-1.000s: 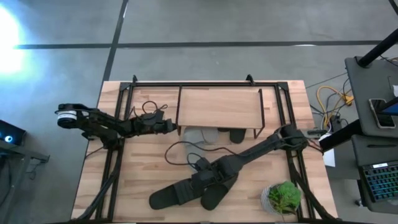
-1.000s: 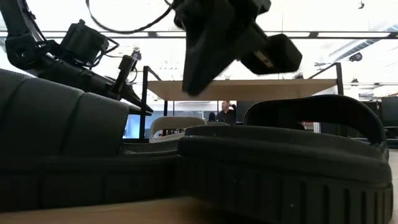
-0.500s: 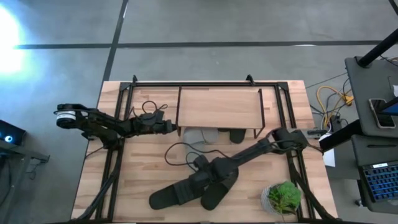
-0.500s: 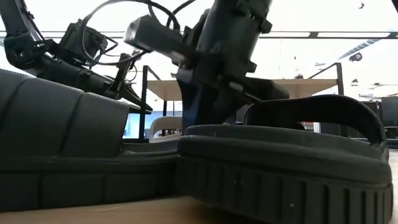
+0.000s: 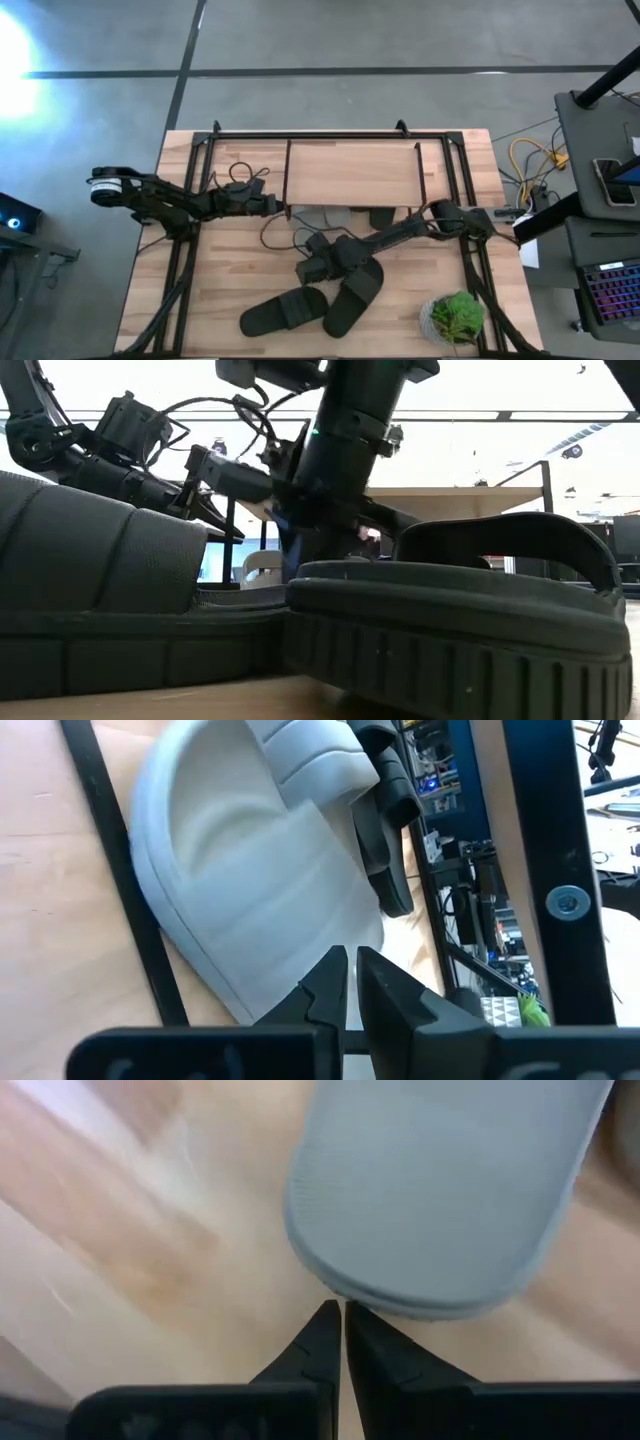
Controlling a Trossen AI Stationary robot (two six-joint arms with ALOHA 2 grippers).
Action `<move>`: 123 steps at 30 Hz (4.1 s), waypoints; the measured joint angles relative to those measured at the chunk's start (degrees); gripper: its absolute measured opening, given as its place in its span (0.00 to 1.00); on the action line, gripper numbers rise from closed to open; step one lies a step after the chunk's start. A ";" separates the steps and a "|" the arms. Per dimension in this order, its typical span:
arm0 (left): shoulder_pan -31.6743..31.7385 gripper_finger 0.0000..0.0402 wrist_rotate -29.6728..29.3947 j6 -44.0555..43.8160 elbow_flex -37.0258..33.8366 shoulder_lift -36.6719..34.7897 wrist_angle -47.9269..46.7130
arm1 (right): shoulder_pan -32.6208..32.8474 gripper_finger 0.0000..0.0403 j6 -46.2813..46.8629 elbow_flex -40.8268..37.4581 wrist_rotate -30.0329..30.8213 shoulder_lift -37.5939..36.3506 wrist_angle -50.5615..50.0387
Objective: Pick and place slides into the shelf
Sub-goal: Put the gray slipper under the shelf
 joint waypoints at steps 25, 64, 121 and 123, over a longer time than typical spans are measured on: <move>-2.38 0.03 1.96 -0.10 0.01 -0.26 0.46 | -5.86 0.03 -11.49 1.31 -0.20 -0.26 10.31; -5.35 0.03 2.14 1.37 0.02 -2.01 -0.35 | -7.75 0.03 -18.76 1.35 1.12 4.10 23.40; 5.04 0.03 -15.28 16.43 8.52 12.41 -17.49 | 5.46 0.03 20.37 12.44 6.17 -0.72 -8.82; 5.41 0.03 -15.59 16.45 8.66 13.09 -16.26 | 5.59 0.03 20.35 12.44 6.18 -0.72 -9.02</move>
